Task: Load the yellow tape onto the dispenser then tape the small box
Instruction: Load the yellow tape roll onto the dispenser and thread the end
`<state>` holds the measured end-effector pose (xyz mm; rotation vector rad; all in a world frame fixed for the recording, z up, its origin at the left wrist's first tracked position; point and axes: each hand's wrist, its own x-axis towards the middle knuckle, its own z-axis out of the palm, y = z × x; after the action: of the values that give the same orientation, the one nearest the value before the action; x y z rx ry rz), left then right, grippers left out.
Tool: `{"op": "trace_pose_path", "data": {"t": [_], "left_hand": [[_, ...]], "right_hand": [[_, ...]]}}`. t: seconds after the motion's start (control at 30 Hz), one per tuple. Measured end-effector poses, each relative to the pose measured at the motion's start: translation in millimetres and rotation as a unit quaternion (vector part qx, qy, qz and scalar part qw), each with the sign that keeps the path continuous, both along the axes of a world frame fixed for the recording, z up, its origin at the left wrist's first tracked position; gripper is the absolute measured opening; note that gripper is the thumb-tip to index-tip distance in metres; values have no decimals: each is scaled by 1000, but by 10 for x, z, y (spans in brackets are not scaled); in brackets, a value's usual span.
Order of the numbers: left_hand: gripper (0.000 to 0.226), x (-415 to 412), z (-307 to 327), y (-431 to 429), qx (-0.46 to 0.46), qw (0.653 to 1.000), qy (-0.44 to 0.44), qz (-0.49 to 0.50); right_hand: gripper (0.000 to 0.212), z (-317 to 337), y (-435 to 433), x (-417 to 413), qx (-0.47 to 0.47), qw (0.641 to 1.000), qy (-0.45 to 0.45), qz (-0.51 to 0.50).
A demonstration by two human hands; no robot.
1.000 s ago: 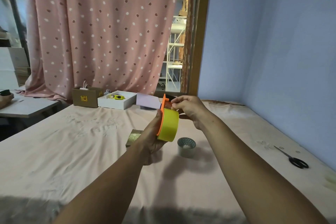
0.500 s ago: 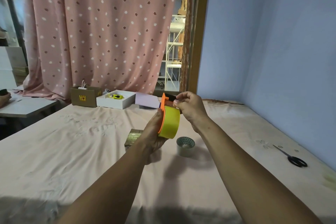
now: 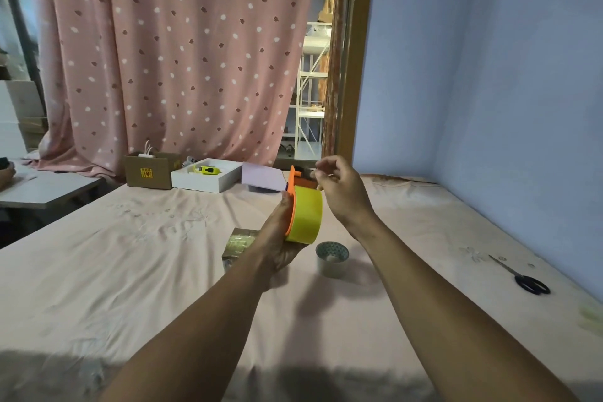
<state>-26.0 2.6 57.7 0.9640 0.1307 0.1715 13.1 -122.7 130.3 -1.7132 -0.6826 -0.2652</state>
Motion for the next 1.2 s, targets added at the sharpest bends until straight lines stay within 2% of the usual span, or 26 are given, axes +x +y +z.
{"op": "trace_pose_path", "data": {"t": [0.2,0.4,0.57,0.7,0.9,0.97,1.1,1.13,1.2], "left_hand": [[59,-15,-31,16,13,1000,6,-16],[62,-9,-73,28,15,999,1,-34],[65,-15,-125,29,-2,999,13,-48],[66,6,-192,49,-4,999,19,-50],[64,-50,-198,37,-5,998,17,-57],[65,-46,-202,39,-2,998,14,-59],[64,-39,-201,51,-9,998,9,-57],[65,-34,-202,55,-10,998,9,-59],[66,-23,-206,55,-15,998,11,-61]], "right_hand": [[27,118,-102,-12,-102,990,71,65],[24,219,-224,-15,-86,986,86,117],[18,320,-277,46,-109,977,103,148],[12,313,-303,55,-172,974,41,140],[10,245,-306,49,-170,977,17,125],[17,240,-315,16,-180,973,21,145],[55,225,-312,-22,-316,935,-63,146],[57,215,-300,-25,-329,930,-88,139],[46,208,-288,-14,-312,933,-122,127]]}}
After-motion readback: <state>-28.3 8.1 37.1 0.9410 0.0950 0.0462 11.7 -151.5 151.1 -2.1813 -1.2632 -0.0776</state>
